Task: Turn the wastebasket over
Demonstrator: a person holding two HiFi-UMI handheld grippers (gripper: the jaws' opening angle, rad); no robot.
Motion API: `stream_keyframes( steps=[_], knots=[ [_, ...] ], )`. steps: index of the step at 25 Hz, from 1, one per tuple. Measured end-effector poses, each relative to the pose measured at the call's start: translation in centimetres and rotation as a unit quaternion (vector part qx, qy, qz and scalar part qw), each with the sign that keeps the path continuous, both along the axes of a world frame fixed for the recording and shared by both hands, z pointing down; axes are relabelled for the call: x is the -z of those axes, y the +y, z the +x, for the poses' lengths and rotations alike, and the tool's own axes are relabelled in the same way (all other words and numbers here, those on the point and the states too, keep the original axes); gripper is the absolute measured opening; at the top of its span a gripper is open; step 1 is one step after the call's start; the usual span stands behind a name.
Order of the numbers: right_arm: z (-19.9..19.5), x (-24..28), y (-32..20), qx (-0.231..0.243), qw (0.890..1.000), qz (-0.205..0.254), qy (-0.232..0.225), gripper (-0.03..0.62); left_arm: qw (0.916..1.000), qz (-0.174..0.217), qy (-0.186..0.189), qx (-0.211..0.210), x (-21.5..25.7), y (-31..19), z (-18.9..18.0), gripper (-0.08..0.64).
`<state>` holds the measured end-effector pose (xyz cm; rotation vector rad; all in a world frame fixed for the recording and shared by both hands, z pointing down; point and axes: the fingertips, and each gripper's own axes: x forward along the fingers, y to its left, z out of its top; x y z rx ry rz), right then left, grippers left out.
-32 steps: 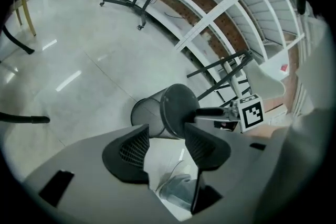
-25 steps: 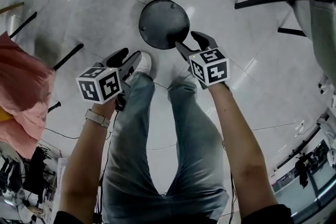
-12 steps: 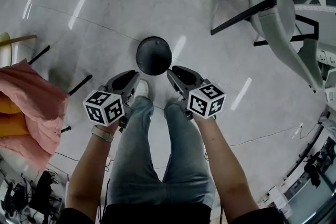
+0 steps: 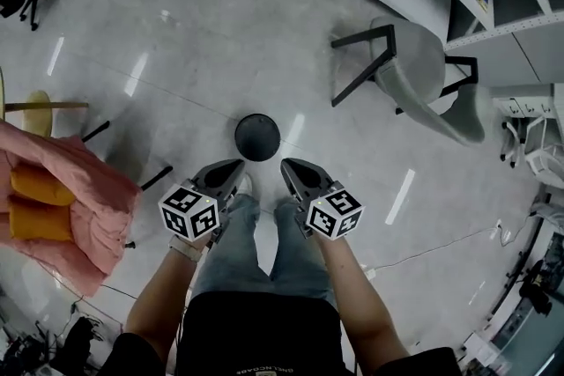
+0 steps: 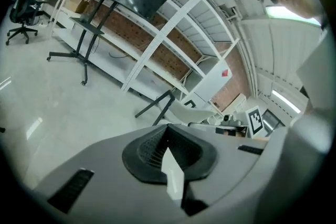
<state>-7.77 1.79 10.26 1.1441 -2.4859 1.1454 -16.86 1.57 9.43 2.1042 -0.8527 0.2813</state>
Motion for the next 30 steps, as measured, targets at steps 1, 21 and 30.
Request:
stream_keyframes(
  steps=[1, 21, 30],
  knots=[
    [0.1, 1.4, 0.1, -0.006, 1.000, 0.007, 0.002, 0.011, 1.0000, 0.007, 0.004, -0.004, 1.6, 0.0, 0.1, 0.014],
    [-0.6, 26.2, 6.9, 0.034, 0.978, 0.204, -0.028, 0.011, 0.9830, 0.178, 0.026, 0.036, 24.3, 6.7, 2.1, 0.014],
    [2.2, 28.9, 13.9, 0.064, 0.970, 0.230, -0.040, 0.009, 0.9706, 0.226, 0.010, 0.083, 29.3, 14.0, 4.0, 0.014]
  ],
)
